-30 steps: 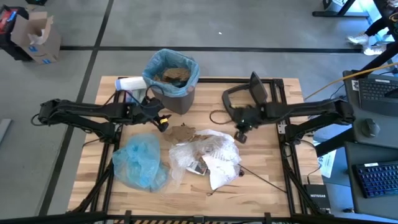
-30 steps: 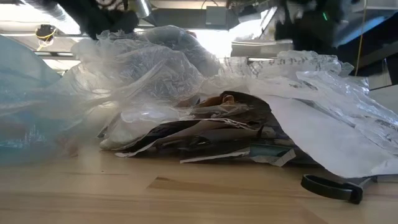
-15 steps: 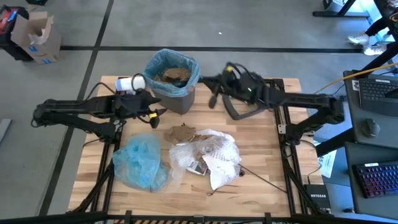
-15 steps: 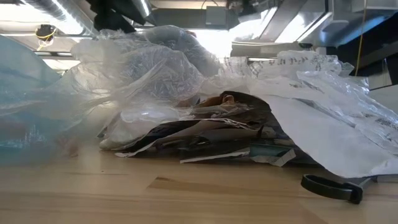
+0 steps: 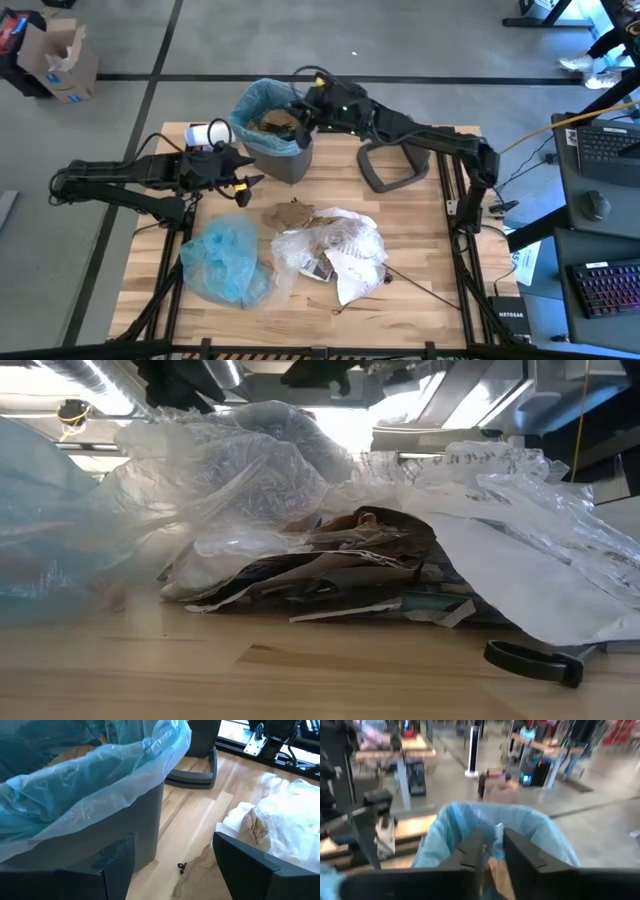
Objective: Pick and place trash into bin
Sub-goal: Put the blue paper into the trash bin
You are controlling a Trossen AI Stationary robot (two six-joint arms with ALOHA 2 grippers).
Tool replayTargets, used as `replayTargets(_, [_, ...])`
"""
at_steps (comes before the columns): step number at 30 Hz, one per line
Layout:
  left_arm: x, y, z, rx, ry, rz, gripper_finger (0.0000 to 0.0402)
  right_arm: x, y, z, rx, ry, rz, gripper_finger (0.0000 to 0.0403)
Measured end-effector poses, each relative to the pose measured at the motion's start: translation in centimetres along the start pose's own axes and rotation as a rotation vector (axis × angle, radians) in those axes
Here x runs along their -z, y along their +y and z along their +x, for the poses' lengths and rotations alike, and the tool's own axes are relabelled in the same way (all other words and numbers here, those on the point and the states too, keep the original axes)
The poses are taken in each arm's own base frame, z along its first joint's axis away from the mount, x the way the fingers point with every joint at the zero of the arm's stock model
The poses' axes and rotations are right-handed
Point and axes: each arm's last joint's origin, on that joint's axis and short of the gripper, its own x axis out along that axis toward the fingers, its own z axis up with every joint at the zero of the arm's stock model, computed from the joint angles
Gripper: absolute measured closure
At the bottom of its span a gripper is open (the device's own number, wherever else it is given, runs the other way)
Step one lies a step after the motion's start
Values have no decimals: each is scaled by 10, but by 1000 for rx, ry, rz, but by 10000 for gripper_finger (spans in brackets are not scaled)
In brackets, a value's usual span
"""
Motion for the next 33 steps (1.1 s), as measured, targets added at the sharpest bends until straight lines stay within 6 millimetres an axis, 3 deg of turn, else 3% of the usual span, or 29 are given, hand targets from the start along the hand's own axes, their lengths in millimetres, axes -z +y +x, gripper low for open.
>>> replayTargets(6, [1,0,0,-1,5,36,149,-16,-3,-16,-2,81,-7,211])
replayTargets(11, [2,1,0,-3,14,54,149,-21,-4,-24,-5,128,-6,156])
replayTargets(14, [2,1,0,-4,17,55,149,-17,-2,-16,-20,111,-14,145])
replayTargets(19, [2,1,0,-3,16,63,149,11,4,-1,-49,284,-152,144])
replayTargets(22, [-3,-1,0,7,-25,33,149,8,8,-3,-81,272,-192,144])
replayTargets(29, [-40,-1,-17,61,-285,-80,149,5,19,-4,-127,239,-307,143])
replayTargets(33, [-55,5,-17,-10,-408,-119,149,4,27,-5,-155,219,-375,143])
